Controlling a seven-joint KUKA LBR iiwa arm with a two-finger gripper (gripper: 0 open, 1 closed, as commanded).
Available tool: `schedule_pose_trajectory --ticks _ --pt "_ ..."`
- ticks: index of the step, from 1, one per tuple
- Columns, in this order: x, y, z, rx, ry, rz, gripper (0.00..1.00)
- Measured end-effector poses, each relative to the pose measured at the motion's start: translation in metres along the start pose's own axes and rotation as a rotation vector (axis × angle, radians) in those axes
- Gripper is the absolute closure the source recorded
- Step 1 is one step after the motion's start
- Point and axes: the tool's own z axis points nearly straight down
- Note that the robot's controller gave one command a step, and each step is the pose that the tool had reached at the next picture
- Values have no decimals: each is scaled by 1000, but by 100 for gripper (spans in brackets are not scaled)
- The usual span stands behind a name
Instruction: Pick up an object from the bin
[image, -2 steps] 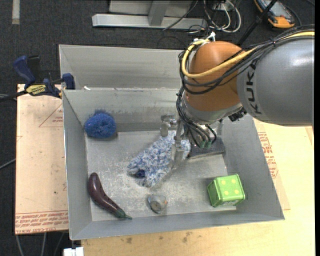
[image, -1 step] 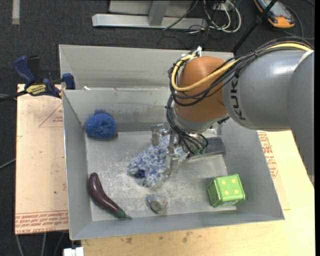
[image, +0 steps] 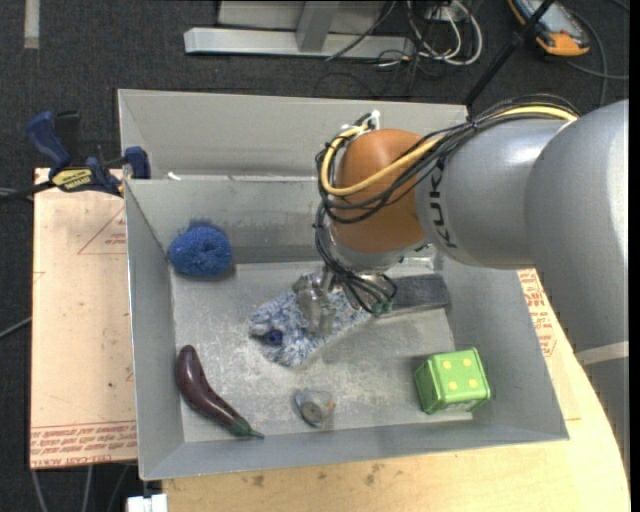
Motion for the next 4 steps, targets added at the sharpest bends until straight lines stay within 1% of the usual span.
schedule_pose_trajectory --ticks 1,2,3,4 --pt "0 0 0 0 0 1 100" --pt "-7 2 -32 0 3 4 100" --pt "-2 13 -67 0 -1 0 100" --pt "-5 15 -70 0 -3 1 100"
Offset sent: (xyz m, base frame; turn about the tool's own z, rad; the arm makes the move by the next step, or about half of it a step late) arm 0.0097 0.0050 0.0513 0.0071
